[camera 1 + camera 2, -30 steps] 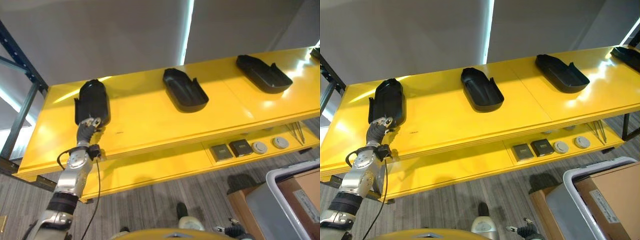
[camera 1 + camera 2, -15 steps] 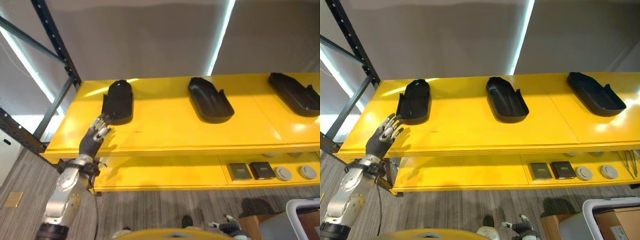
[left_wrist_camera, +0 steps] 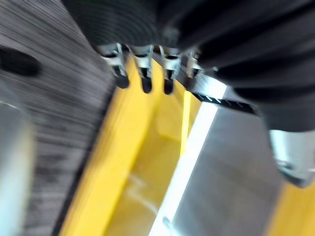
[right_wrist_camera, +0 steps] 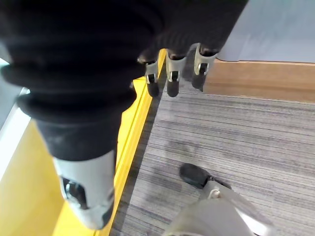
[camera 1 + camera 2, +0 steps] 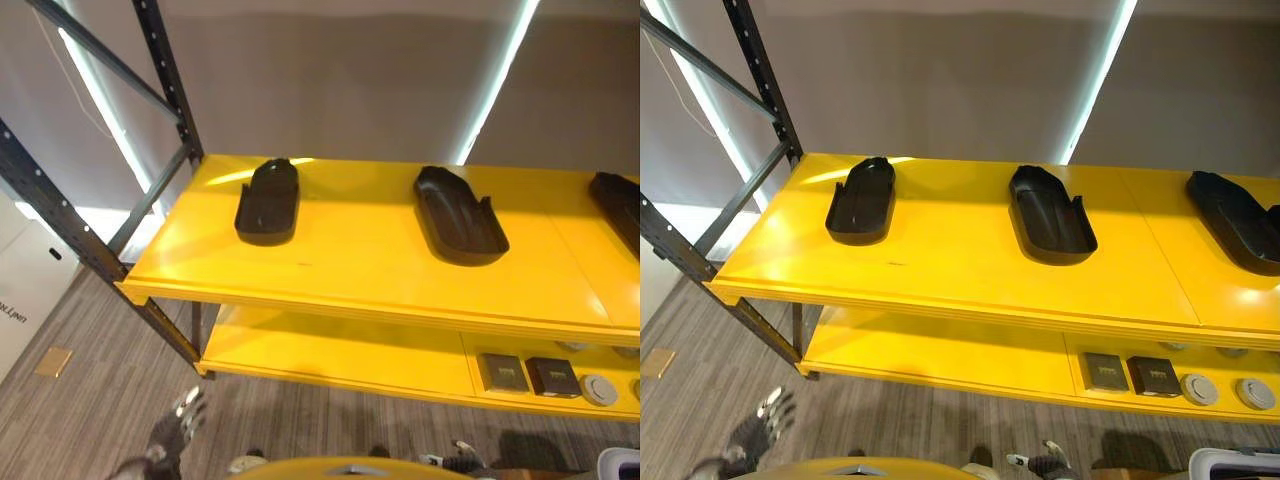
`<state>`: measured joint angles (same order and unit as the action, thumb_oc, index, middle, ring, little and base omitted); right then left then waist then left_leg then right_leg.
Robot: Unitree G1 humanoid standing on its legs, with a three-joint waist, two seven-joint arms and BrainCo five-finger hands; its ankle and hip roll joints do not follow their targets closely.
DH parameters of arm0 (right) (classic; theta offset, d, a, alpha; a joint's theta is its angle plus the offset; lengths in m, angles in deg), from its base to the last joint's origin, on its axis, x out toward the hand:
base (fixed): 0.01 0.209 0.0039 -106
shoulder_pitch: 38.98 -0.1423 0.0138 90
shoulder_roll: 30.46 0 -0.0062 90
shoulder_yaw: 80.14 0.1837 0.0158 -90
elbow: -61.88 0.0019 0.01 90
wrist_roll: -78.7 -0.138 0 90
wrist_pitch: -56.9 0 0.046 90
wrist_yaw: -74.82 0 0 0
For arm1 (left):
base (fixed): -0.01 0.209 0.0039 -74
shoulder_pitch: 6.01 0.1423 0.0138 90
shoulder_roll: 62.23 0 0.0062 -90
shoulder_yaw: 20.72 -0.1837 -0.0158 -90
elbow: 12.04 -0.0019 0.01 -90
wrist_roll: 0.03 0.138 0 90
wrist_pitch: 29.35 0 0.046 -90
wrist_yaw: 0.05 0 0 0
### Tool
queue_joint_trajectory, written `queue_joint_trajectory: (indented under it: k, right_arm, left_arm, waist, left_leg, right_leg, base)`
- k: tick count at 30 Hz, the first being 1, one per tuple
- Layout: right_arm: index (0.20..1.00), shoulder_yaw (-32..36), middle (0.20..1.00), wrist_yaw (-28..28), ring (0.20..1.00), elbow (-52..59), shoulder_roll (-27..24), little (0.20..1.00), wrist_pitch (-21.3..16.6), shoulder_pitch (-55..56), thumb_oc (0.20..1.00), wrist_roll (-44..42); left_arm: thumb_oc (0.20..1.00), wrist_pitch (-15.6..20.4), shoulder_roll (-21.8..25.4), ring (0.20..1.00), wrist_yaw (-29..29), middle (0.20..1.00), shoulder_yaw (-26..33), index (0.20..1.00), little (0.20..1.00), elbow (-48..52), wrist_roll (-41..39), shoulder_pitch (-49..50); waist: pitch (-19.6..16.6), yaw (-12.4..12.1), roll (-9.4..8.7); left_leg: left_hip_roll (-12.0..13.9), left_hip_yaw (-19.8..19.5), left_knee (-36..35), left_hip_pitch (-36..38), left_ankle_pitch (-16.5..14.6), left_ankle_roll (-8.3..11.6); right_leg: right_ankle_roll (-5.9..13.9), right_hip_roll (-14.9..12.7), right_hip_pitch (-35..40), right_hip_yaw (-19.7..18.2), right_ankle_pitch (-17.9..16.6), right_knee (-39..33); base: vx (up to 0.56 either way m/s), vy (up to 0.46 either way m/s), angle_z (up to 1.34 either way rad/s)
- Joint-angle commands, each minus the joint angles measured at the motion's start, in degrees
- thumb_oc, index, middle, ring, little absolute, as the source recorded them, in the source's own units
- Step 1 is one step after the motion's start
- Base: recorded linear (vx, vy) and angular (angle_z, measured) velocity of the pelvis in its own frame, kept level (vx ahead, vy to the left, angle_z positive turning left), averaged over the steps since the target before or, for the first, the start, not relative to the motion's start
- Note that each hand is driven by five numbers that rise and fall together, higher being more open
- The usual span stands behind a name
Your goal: Move parts from the plastic box to the shelf.
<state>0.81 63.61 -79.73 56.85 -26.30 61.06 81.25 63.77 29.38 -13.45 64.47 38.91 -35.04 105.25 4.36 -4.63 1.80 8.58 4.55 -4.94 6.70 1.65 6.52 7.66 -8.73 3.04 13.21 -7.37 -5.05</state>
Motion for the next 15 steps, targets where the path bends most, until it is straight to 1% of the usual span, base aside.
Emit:
queue_joint_trajectory:
  k: [1,2,3,4,5,9,12,15]
  right_arm:
    - [1.000,-1.24,1.000,-0.25,1.000,-1.73,-0.65,1.000,-1.84,-3.54,1.000,-1.30]
    - [1.000,-1.40,1.000,0.02,1.000,-2.74,-0.21,1.000,-1.60,-3.99,1.000,-1.48]
    - [1.000,-1.84,1.000,1.09,1.000,-5.47,1.09,1.000,0.10,-4.89,1.000,-2.05]
    - [1.000,-1.89,1.000,1.26,1.000,-5.65,1.22,1.000,0.53,-4.98,1.000,-2.17]
    - [1.000,-2.11,1.000,1.89,1.000,-7.41,2.04,1.000,1.77,-5.09,1.000,-3.11]
    - [1.000,-1.96,1.000,1.94,1.000,-12.67,4.40,1.000,1.47,-4.93,1.000,-6.70]
    - [1.000,-1.75,1.000,1.40,1.000,-14.17,5.24,1.000,1.11,-4.98,1.000,-8.51]
    - [1.000,-1.41,1.000,1.50,1.000,-14.20,5.62,1.000,2.46,-4.97,1.000,-9.49]
  left_arm:
    - [1.000,1.61,-0.16,1.000,4.40,1.000,0.01,1.000,1.000,-3.94,7.39,-4.79]
    - [1.000,1.61,-1.11,1.000,6.64,1.000,0.36,1.000,1.000,-8.92,9.65,-5.97]
    - [1.000,2.16,-2.95,1.000,11.01,1.000,2.25,1.000,1.000,-20.57,11.18,-9.38]
    - [1.000,2.28,-3.08,1.000,11.14,1.000,2.39,1.000,1.000,-21.20,11.19,-9.71]
    - [1.000,2.46,-3.54,1.000,11.42,1.000,2.27,1.000,1.000,-23.49,11.72,-11.19]
    - [1.000,3.84,-4.74,1.000,14.57,1.000,-0.47,1.000,1.000,-26.66,15.97,-14.53]
    - [1.000,4.41,-5.16,1.000,15.50,1.000,-1.56,1.000,1.000,-26.94,17.03,-15.33]
    - [1.000,5.19,-5.02,1.000,18.23,1.000,-2.21,1.000,1.000,-25.68,17.58,-15.71]
  waist:
    - [2.88,-0.17,-1.69]
    - [2.76,0.11,-1.83]
    - [2.53,0.91,-2.31]
    - [2.53,1.01,-2.37]
    - [2.34,1.41,-2.56]
    - [2.18,2.19,-3.01]
    - [2.26,2.34,-3.10]
    - [2.30,2.56,-3.16]
  left_leg:
    - [-0.93,-0.22,-0.06,-2.46,3.51,-1.66]
    - [-0.96,-0.07,-0.06,-2.41,3.43,-1.77]
    - [-0.90,0.12,-0.06,-2.31,3.35,-1.85]
    - [-0.90,0.17,-0.06,-2.27,3.33,-1.87]
    - [-0.75,0.43,-0.06,-2.11,3.27,-1.94]
    - [-0.68,1.00,-0.06,-1.96,3.07,-2.08]
    - [-0.79,1.24,-0.06,-1.87,2.90,-2.16]
    - [-1.08,1.53,-0.06,-1.63,2.57,-2.34]
  right_leg:
    - [1.97,-0.79,3.63,1.17,1.76,0.86]
    - [1.98,-0.77,3.61,0.99,1.82,0.84]
    - [2.03,-0.63,3.49,0.28,1.88,0.85]
    - [2.05,-0.61,3.47,0.16,1.89,0.85]
    - [1.98,-0.55,3.50,-0.07,1.89,0.84]
    - [1.92,-0.45,3.23,-0.74,1.92,0.96]
    - [1.93,-0.52,3.18,-0.92,1.91,0.93]
    - [2.01,-0.62,3.14,-1.25,1.85,0.84]
  base:
    - [0.00,0.000,0.00]
    - [0.04,-0.008,0.01]
    - [0.04,-0.008,0.00]
    - [0.07,-0.010,-0.01]
    - [0.04,-0.004,-0.02]
    - [0.03,-0.009,-0.03]
    - [0.01,0.004,-0.07]
    - [0.01,0.017,-0.09]
